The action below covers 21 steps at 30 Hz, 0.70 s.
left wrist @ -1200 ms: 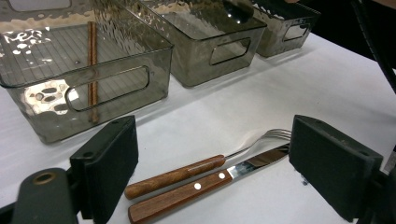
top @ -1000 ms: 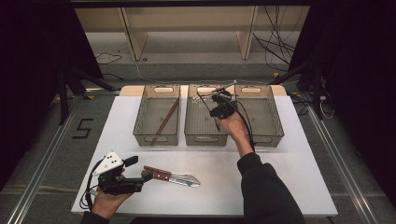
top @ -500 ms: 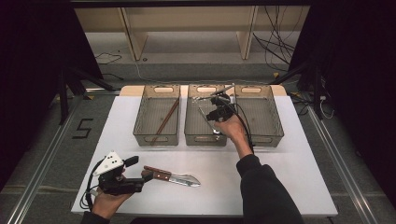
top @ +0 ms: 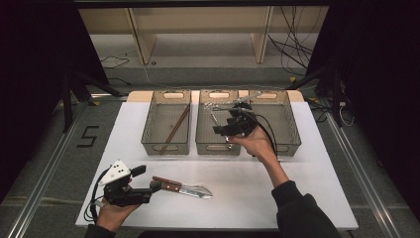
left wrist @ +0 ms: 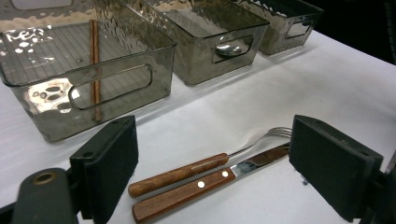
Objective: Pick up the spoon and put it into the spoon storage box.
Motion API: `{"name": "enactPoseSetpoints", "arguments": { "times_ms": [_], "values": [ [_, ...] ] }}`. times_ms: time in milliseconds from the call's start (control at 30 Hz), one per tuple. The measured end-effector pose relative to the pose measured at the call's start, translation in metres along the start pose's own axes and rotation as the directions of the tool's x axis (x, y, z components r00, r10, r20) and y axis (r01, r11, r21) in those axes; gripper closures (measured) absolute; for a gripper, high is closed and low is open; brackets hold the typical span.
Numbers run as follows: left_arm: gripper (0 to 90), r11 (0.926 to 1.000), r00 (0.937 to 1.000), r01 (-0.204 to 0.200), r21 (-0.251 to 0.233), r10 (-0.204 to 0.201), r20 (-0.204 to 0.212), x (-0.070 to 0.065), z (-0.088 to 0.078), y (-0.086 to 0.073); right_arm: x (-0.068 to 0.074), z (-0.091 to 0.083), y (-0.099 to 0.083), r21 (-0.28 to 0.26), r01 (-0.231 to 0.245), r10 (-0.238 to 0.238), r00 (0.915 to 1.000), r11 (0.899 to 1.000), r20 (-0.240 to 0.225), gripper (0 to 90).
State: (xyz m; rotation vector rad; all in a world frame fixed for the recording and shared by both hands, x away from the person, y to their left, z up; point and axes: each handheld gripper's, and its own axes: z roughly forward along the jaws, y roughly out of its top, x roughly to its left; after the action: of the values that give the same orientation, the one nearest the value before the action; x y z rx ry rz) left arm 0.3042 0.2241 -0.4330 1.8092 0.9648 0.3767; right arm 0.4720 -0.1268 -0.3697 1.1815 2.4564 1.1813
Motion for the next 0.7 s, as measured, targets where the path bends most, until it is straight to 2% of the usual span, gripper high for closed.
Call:
{"name": "enactPoseSetpoints", "arguments": {
  "times_ms": [67,233,367,600,700],
  "values": [
    [15.6,0.9999,1.0,-0.005,0.009,0.005,0.002,0.001,0.0,0.0,0.006,-0.007,-0.009,-0.011,0.009,-0.009,0.9997,1.0,-0.022,31.4],
    [15.6,0.9996,1.0,-0.009,0.026,0.009,0.0,0.002,0.002,0.001,0.018,-0.02,-0.034,-0.026,0.036,-0.037,0.9985,0.999,-0.04,29.6],
    [15.6,0.9982,0.9996,-0.027,0.053,0.028,-0.006,0.003,0.003,0.004,0.027,-0.034,-0.058,-0.055,0.05,-0.054,0.9965,0.997,-0.064,28.8],
    [15.7,0.9958,0.9994,-0.036,0.084,0.036,0.003,0.005,0.006,0.009,0.032,-0.052,-0.091,-0.108,0.027,-0.037,0.9948,0.994,-0.095,28.4],
    [15.7,0.9947,0.9993,-0.037,0.096,0.037,0.005,0.005,0.007,0.011,0.032,-0.058,-0.1,-0.129,0.023,-0.035,0.995,0.991,-0.093,28.3]
  ]
}}
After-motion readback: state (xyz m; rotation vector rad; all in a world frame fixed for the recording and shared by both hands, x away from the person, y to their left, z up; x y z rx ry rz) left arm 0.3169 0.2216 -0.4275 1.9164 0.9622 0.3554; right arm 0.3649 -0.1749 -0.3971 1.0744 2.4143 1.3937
